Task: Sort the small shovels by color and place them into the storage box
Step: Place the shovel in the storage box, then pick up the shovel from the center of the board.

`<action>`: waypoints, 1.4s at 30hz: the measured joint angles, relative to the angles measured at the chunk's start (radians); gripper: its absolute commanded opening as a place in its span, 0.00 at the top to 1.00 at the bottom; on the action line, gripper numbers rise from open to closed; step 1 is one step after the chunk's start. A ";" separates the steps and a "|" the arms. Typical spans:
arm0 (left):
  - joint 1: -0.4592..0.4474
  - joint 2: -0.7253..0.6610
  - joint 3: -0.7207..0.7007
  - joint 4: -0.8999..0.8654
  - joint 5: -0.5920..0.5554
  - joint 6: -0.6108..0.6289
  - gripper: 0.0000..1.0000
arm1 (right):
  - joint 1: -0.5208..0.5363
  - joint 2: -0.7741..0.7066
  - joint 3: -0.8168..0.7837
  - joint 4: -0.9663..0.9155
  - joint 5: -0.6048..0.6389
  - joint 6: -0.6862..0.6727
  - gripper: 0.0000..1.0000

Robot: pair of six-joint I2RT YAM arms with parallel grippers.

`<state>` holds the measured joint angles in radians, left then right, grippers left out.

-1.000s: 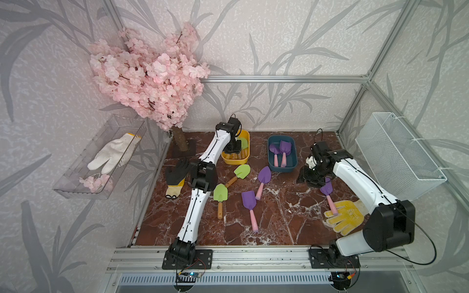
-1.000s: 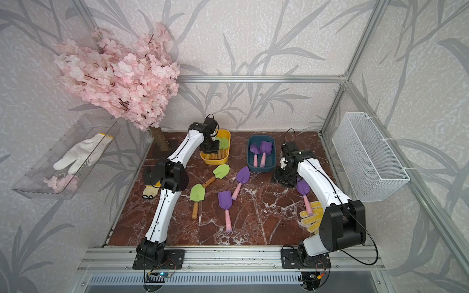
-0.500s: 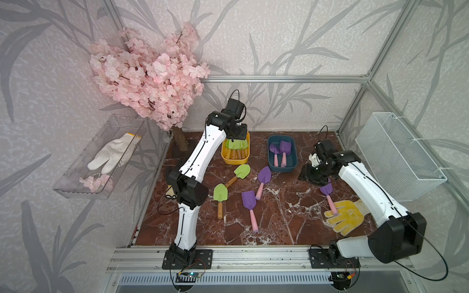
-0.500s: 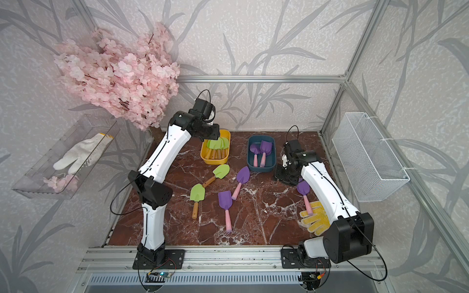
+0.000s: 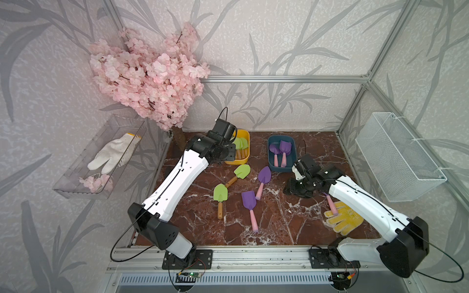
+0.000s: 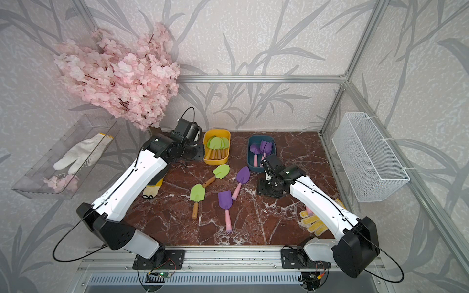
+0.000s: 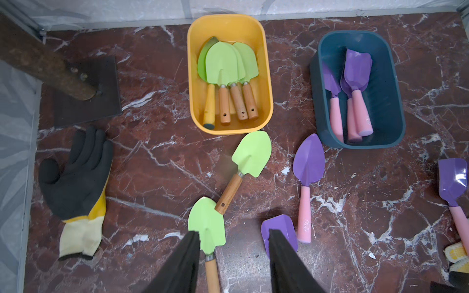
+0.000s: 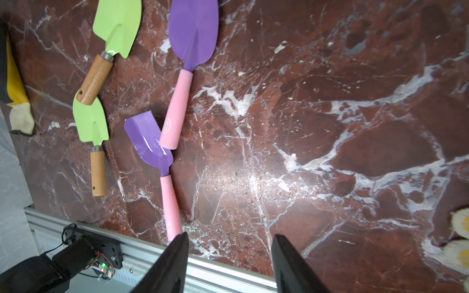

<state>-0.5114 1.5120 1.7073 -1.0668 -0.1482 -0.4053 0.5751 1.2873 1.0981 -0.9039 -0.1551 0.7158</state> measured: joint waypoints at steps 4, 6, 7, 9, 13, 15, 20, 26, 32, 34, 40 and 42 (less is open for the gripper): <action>0.000 -0.099 -0.087 -0.002 -0.022 -0.040 0.51 | 0.029 -0.039 -0.032 0.037 0.021 0.035 0.43; 0.000 -0.134 -0.113 -0.003 -0.034 -0.044 0.50 | 0.040 -0.051 -0.045 0.050 0.027 0.044 0.43; 0.000 -0.149 -0.122 -0.006 -0.042 -0.044 0.50 | 0.043 -0.053 -0.052 0.059 0.032 0.048 0.43; 0.000 -0.166 -0.134 -0.019 -0.055 -0.044 0.50 | 0.059 -0.053 -0.066 0.077 0.035 0.054 0.43; 0.000 -0.186 -0.163 -0.031 -0.087 -0.051 0.50 | 0.123 -0.050 -0.088 0.104 0.043 0.069 0.43; 0.000 -0.196 -0.185 -0.032 -0.098 -0.060 0.50 | 0.162 -0.044 -0.089 0.121 0.046 0.078 0.43; 0.000 -0.219 -0.223 -0.040 -0.117 -0.077 0.49 | 0.250 -0.023 -0.091 0.165 0.061 0.101 0.43; 0.000 -0.226 -0.245 -0.044 -0.130 -0.093 0.49 | 0.323 0.027 -0.091 0.205 0.069 0.114 0.43; 0.000 -0.257 -0.277 -0.036 -0.139 -0.112 0.48 | 0.362 0.058 -0.080 0.206 0.077 0.118 0.43; 0.000 -0.277 -0.299 -0.026 -0.138 -0.122 0.48 | 0.370 0.061 -0.073 0.201 0.079 0.118 0.43; 0.000 -0.340 -0.349 -0.011 -0.138 -0.145 0.47 | 0.397 0.084 -0.044 0.189 0.095 0.118 0.43; 0.000 -0.355 -0.362 -0.006 -0.138 -0.148 0.47 | 0.402 0.096 -0.036 0.177 0.096 0.118 0.43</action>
<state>-0.5114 1.1572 1.3457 -1.0729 -0.2863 -0.5537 0.9771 1.3830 1.0618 -0.7265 -0.0593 0.8337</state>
